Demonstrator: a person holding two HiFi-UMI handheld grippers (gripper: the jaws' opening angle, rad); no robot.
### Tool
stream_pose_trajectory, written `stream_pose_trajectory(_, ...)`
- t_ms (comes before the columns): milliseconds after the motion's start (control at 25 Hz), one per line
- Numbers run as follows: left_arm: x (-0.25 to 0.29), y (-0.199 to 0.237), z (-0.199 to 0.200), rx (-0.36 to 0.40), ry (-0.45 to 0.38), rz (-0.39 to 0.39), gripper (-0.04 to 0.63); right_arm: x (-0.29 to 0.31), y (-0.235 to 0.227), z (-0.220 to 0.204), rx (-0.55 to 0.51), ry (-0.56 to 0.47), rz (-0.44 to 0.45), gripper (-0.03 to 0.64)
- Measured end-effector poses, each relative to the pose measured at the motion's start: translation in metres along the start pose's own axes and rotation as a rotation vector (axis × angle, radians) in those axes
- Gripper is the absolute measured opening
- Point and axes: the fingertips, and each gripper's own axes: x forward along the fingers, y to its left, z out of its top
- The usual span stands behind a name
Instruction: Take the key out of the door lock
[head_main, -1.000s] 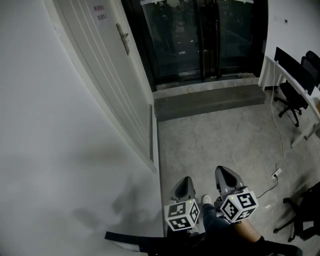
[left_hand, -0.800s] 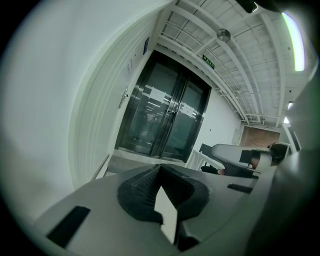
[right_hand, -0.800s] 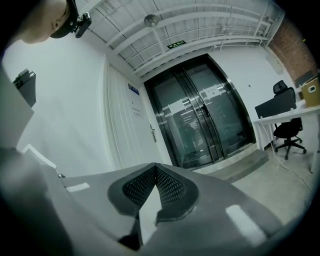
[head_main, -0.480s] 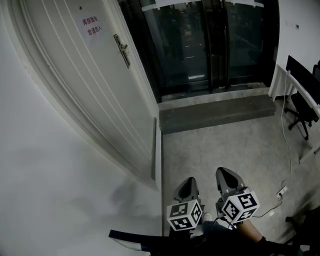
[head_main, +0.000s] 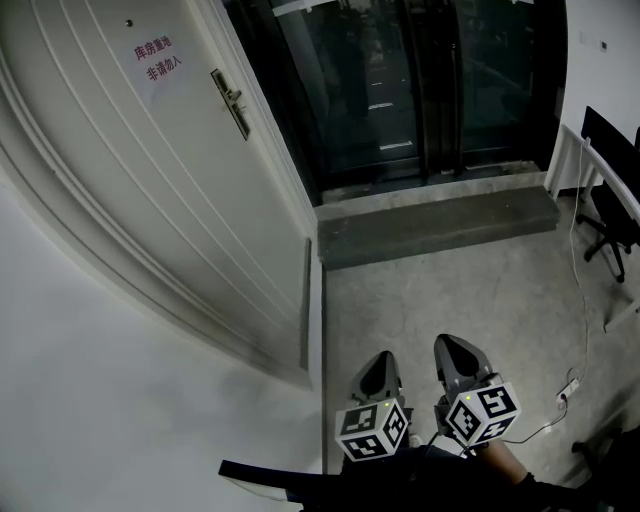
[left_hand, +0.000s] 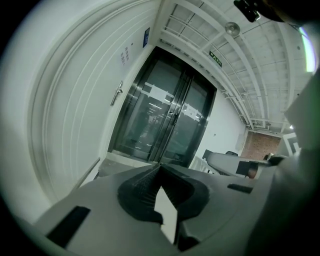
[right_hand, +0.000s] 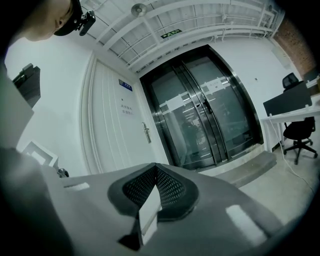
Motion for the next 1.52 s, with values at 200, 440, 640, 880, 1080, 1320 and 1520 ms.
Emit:
stream_pose_trajectory(200, 0.037, 0.012, 0.012, 0.003, 0.015, -0.008, -0.001, 0.036, -0.014, 0.006, 0.005, 0.000, -0.007, 0.002)
stream_pose_trajectory(440, 0.093, 0.025, 0.046, 0.018, 0.006, -0.044, -0.002, 0.096, -0.030, 0.024, -0.002, -0.022, -0.017, 0.002)
stream_pose_trajectory(640, 0.140, 0.053, 0.083, 0.022, -0.001, -0.058, 0.000, 0.158, -0.032, 0.045, -0.017, -0.045, -0.019, 0.002)
stream_pose_trajectory(880, 0.181, 0.088, 0.111, 0.019, 0.005, -0.064, 0.000, 0.218, -0.030, 0.051, -0.016, -0.046, -0.024, 0.002)
stream_pose_trajectory(1080, 0.202, 0.111, 0.121, 0.010, 0.013, -0.063, 0.000, 0.252, -0.028, 0.048, -0.015, -0.039, -0.025, 0.002)
stream_pose_trajectory(1320, 0.219, 0.130, 0.124, -0.010, 0.025, -0.054, -0.002, 0.276, -0.031, 0.042, -0.018, -0.015, -0.035, 0.002)
stream_pose_trajectory(1520, 0.235, 0.145, 0.129, -0.030, 0.030, -0.031, -0.001, 0.300, -0.033, 0.042, -0.021, 0.004, -0.017, 0.002)
